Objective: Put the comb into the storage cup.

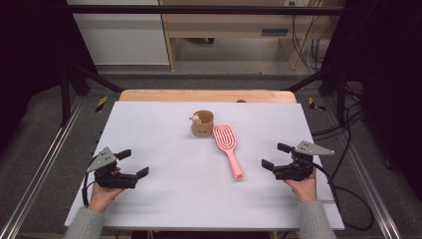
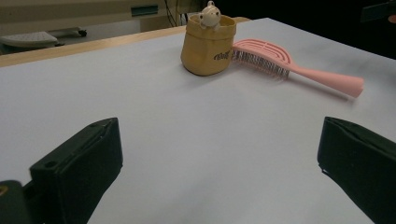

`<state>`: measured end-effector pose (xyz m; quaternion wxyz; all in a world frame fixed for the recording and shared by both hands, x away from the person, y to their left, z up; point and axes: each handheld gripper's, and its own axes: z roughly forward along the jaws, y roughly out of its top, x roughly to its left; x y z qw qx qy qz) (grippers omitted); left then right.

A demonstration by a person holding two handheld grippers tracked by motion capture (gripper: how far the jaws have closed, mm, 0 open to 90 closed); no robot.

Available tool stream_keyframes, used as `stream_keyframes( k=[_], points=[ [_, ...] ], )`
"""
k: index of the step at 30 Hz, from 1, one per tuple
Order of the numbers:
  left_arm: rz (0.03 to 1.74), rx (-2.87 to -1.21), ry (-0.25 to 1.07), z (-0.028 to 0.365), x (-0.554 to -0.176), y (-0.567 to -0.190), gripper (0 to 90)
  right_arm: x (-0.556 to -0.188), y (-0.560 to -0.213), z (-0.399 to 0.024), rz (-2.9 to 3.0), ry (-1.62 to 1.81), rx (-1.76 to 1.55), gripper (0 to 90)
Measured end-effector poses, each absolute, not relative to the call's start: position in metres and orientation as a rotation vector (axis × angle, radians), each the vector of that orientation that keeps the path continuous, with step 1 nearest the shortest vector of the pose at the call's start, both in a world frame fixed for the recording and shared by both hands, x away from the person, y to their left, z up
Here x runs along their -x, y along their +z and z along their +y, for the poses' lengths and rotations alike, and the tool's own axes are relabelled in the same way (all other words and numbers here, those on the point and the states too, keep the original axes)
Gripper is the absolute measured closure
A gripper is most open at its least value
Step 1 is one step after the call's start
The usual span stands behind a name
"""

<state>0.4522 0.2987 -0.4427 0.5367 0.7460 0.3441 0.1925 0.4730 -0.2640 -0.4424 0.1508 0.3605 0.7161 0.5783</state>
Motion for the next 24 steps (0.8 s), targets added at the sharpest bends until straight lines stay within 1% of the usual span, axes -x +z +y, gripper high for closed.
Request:
stream_keyframes(
  k=[17,24],
  points=[
    [0.828,-1.781,0.458,0.299,-0.453,-0.445,0.0,-0.473,-0.440,-0.262,2.073,1.622,-1.050,0.3],
    [0.829,-1.783,0.456,0.299,-0.453,-0.445,0.0,-0.474,-0.434,-0.254,2.093,1.602,-1.064,0.5]
  ],
)
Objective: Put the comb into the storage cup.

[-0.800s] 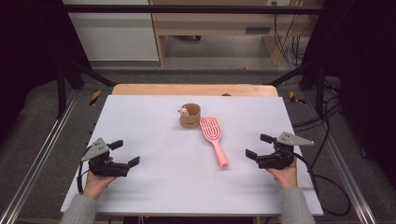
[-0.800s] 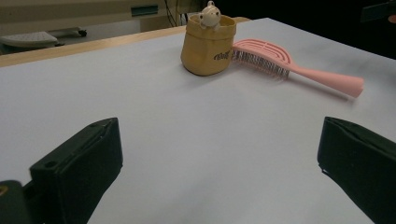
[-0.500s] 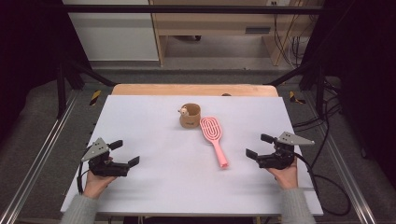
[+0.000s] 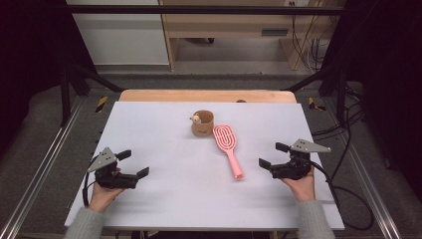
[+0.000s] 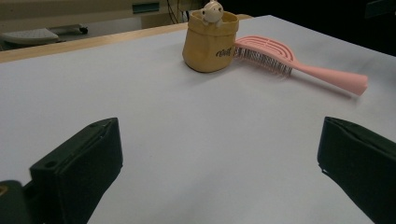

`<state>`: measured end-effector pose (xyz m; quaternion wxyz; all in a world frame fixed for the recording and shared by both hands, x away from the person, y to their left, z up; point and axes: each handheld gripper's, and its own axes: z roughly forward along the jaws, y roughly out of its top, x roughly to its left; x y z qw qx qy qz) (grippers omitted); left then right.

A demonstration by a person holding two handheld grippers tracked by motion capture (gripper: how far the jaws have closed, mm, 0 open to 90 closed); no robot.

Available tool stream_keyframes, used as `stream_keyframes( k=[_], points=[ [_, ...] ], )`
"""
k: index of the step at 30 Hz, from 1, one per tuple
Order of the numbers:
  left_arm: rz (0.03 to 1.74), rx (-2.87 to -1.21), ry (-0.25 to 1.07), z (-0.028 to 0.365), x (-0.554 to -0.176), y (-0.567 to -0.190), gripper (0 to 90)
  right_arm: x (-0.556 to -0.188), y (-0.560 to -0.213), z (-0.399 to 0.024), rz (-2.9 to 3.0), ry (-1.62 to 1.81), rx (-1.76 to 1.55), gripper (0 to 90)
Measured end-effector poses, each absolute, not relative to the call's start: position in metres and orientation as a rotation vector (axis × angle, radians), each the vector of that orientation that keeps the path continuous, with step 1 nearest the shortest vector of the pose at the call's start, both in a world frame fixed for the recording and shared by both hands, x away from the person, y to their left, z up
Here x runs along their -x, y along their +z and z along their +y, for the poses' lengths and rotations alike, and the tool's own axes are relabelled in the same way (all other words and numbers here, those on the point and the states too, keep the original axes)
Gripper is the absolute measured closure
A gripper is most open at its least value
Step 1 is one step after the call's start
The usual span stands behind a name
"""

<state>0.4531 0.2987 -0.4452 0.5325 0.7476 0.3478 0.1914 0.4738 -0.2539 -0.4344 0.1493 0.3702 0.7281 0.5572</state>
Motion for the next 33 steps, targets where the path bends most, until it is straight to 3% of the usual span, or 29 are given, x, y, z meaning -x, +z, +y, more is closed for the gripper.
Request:
stream_keyframes(
  k=[11,19,33],
  points=[
    [0.828,-1.787,0.456,0.298,-0.453,-0.446,0.0,-0.475,-0.429,-0.235,2.130,1.576,-1.052,3.4],
    [0.828,-1.788,0.459,0.298,-0.453,-0.446,0.0,-0.477,-0.430,-0.216,2.213,1.548,-1.029,11.7],
    [0.830,-1.789,0.457,0.298,-0.454,-0.446,0.0,-0.479,-0.430,-0.195,2.267,1.531,-0.986,36.7]
  ],
)
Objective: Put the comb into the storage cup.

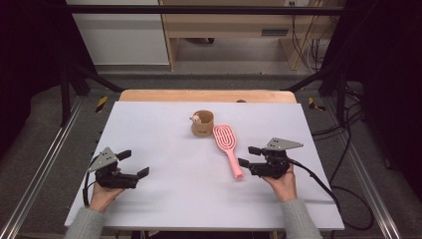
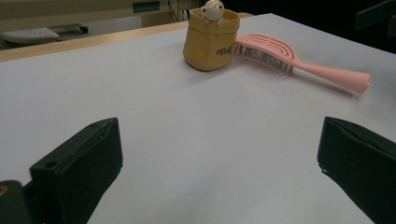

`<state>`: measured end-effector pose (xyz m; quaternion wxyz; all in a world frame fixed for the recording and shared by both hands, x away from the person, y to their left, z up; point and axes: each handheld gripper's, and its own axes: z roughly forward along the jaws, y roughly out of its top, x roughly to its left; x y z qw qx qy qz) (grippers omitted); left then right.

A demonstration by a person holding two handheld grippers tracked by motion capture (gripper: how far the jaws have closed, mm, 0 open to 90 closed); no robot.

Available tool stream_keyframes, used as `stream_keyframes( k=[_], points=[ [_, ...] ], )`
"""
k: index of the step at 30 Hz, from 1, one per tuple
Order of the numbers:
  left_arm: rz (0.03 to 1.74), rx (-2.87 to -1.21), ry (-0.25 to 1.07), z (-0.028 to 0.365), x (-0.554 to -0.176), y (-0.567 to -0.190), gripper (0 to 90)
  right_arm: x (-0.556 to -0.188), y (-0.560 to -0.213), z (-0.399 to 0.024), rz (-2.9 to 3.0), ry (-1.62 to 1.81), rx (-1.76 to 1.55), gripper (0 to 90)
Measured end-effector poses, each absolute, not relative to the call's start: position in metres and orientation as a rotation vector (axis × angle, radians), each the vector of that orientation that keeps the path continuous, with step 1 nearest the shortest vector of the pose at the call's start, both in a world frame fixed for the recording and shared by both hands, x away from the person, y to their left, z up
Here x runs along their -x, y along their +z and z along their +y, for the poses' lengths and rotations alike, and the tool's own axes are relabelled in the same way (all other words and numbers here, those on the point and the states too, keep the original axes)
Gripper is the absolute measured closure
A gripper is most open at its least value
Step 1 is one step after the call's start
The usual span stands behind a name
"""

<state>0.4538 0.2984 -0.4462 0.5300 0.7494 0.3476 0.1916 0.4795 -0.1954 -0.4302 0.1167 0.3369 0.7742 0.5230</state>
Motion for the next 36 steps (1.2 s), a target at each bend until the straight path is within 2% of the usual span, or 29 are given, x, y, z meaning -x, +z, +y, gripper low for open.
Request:
stream_keyframes(
  k=[1,4,5,12,21,31,36],
  points=[
    [0.831,-1.791,0.457,0.298,-0.454,-0.447,0.0,-0.480,-0.430,-0.192,2.273,1.538,-0.985,40.9],
    [0.831,-1.793,0.458,0.298,-0.454,-0.447,0.0,-0.481,-0.430,-0.190,2.283,1.534,-0.977,42.9],
    [0.831,-1.793,0.458,0.298,-0.454,-0.447,0.0,-0.482,-0.431,-0.187,2.291,1.544,-0.976,47.3],
    [0.831,-1.798,0.457,0.298,-0.454,-0.447,0.0,-0.483,-0.434,-0.178,2.337,1.510,-0.962,58.3],
    [0.831,-1.799,0.459,0.297,-0.454,-0.447,0.0,-0.487,-0.443,-0.166,2.424,1.452,-0.986,77.6],
    [0.831,-1.800,0.459,0.298,-0.454,-0.447,0.0,-0.487,-0.448,-0.162,2.470,1.410,-1.006,89.1],
    [0.831,-1.800,0.459,0.298,-0.454,-0.447,0.0,-0.487,-0.451,-0.160,2.494,1.396,-1.015,90.0]
  ],
)
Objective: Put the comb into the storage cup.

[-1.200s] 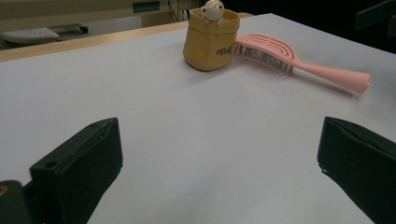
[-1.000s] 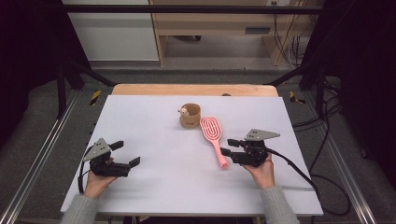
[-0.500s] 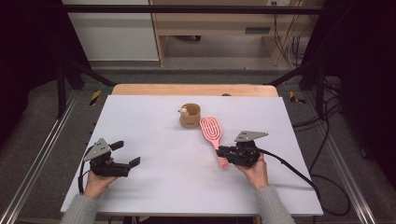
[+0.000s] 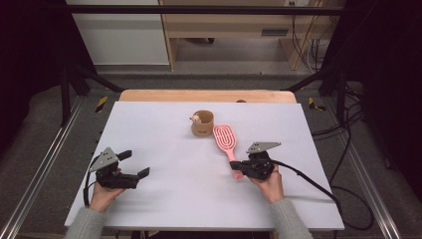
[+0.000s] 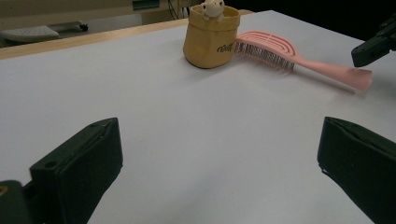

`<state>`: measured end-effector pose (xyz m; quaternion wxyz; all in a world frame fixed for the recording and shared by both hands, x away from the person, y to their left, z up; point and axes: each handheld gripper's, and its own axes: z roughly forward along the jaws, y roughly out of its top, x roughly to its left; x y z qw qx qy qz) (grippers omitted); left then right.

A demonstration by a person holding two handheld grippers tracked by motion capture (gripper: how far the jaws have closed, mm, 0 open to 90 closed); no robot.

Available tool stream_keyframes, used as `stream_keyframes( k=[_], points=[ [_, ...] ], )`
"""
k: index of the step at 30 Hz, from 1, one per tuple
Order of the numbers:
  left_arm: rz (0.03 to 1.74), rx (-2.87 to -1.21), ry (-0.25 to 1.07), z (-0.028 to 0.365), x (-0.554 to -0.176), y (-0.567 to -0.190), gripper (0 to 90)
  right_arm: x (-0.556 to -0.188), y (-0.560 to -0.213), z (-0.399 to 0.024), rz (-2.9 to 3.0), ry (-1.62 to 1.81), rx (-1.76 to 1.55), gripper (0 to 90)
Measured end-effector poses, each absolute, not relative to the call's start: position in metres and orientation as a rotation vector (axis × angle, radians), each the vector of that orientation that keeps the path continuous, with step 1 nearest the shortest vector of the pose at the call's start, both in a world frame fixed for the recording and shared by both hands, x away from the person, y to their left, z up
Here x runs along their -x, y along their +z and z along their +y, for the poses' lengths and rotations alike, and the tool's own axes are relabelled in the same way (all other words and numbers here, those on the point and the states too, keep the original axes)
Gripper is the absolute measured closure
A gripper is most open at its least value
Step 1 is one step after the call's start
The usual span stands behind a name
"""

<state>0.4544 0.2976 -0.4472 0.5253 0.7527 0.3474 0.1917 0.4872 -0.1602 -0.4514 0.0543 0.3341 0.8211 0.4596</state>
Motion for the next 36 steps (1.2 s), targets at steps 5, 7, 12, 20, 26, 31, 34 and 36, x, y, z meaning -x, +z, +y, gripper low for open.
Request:
stream_keyframes(
  k=[5,7,12,20,26,31,34,36],
  points=[
    [0.832,-1.802,0.458,0.2973,-0.4545,-0.4475,0.0,-0.4874,-0.4548,-0.1580,2.513,1.370,-1.018,90.0],
    [0.831,-1.802,0.459,0.2973,-0.4544,-0.4473,0.0,-0.4877,-0.4565,-0.1573,2.523,1.356,-1.022,90.0],
    [0.831,-1.804,0.460,0.2968,-0.4545,-0.4477,0.0,-0.4877,-0.4589,-0.1560,2.543,1.339,-1.021,90.0],
    [0.832,-1.804,0.460,0.2972,-0.4543,-0.4472,0.0,-0.4872,-0.4600,-0.1564,2.557,1.289,-1.015,90.0],
    [0.831,-1.804,0.460,0.2971,-0.4542,-0.4472,0.0,-0.4871,-0.4597,-0.1579,2.553,1.257,-1.012,90.0],
    [0.831,-1.805,0.461,0.2970,-0.4542,-0.4473,0.0,-0.4863,-0.4587,-0.1593,2.550,1.229,-1.028,90.0],
    [0.831,-1.805,0.461,0.2971,-0.4542,-0.4472,0.0,-0.4864,-0.4585,-0.1601,2.549,1.215,-1.034,90.0],
    [0.831,-1.805,0.462,0.2971,-0.4542,-0.4472,0.0,-0.4867,-0.4585,-0.1614,2.543,1.191,-1.043,90.0]
  ],
)
